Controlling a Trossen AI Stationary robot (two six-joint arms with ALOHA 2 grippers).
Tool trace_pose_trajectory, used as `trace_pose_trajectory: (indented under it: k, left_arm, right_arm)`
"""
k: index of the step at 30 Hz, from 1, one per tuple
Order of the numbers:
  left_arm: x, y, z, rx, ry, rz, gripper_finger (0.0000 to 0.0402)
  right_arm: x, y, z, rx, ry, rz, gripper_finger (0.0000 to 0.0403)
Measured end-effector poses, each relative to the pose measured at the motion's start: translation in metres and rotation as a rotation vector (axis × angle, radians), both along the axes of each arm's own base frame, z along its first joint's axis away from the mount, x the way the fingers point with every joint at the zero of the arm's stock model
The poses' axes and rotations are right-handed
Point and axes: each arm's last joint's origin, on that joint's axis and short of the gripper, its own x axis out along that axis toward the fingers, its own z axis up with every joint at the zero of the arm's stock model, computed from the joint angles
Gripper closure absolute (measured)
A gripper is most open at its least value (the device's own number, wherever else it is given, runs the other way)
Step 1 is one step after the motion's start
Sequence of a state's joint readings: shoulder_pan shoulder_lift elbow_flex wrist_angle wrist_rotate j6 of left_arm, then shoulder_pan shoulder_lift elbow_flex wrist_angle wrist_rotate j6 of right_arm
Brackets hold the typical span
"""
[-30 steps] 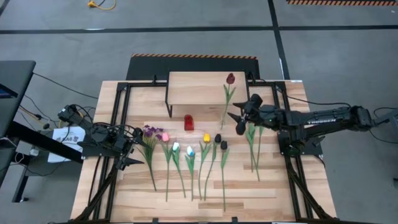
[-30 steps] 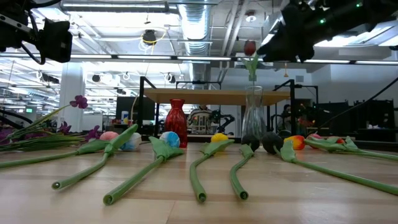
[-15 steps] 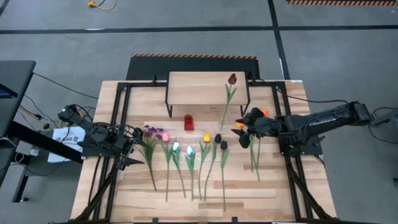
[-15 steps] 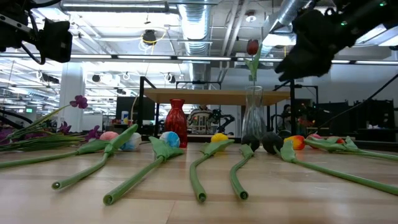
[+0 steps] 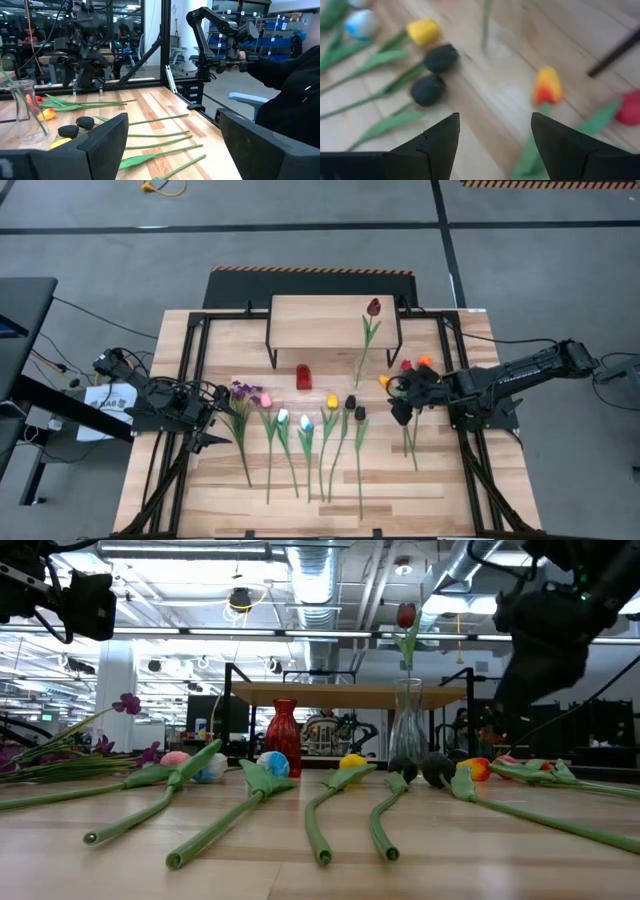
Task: Pick and place flowers into a vace then onto a shelf
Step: Put the light orange flower into the transparent vase
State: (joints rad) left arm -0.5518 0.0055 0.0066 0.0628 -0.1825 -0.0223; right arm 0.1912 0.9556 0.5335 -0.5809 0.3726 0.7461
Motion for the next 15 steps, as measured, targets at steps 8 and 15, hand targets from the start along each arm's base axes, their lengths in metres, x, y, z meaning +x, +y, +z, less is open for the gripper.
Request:
trace_pose_trajectory:
  k: [8,15]
  left_arm:
    - [0.0,0.0,0.0,0.0,0.0,0.0,0.0099]
    - [0.0,0.0,0.0,0.0,0.0,0.0,0.0099]
  right_arm:
    - [-0.001,-0.002,-0.006,-0.029,0.048,-0.061,0.0165]
    - [0.011,0.0,-0.028,-0.061,0.184,-0.06,0.0165]
